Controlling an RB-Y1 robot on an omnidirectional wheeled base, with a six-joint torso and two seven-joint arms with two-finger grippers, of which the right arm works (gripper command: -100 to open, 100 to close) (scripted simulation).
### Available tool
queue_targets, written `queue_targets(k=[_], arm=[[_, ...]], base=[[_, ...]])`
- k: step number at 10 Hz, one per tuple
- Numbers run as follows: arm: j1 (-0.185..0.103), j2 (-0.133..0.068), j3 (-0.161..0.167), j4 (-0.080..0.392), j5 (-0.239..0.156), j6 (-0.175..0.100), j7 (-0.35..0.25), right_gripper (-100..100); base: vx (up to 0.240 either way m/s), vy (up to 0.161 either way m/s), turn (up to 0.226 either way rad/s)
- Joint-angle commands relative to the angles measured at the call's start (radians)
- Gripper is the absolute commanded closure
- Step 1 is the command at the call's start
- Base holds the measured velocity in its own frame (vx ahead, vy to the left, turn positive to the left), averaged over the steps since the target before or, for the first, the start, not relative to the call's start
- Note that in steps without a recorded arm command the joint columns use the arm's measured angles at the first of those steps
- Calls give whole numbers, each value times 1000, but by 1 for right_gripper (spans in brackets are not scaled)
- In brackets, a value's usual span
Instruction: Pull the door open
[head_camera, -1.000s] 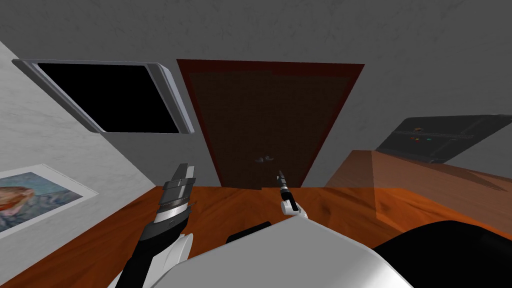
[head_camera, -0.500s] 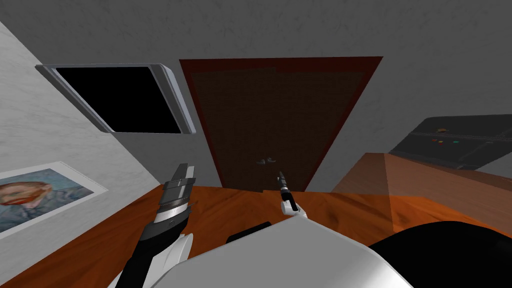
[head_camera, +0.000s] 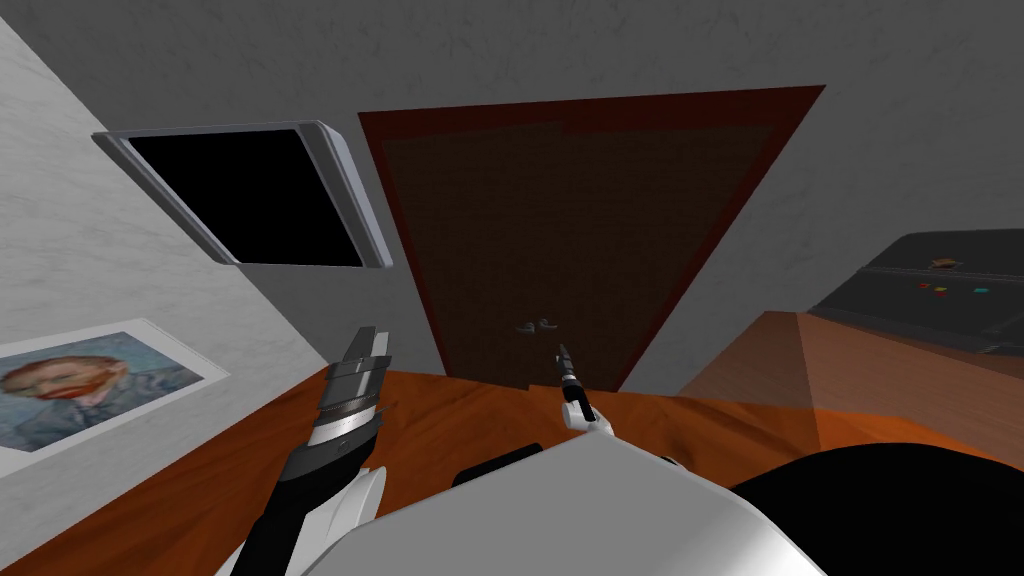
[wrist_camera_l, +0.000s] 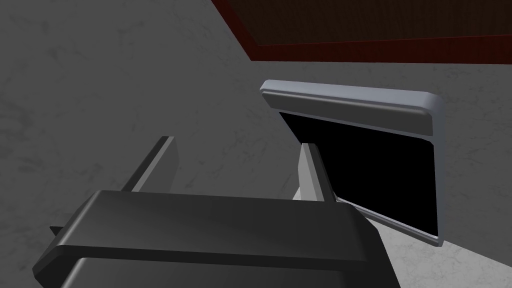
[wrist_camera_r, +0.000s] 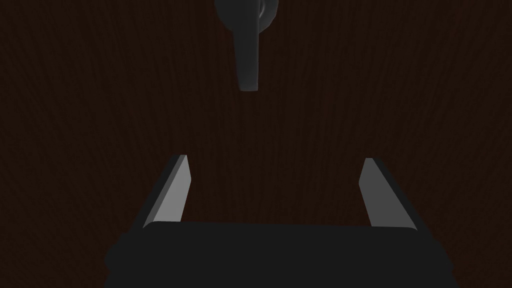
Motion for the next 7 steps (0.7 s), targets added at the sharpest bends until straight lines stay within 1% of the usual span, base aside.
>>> queue_targets(k=[1,4,5,7], arm=[[-13,-3,-2,33,-4,-12,0,-100],[-33,-6,-7,80,-11,-26,2,-100],[-44,-7,-9,104,-15,-33,3,-100],[-56,-9,-12,132,-19,-41,4,-100]], base=[[71,-22,54],[65,-20,58],[71,-31,74],[72,-27,52]])
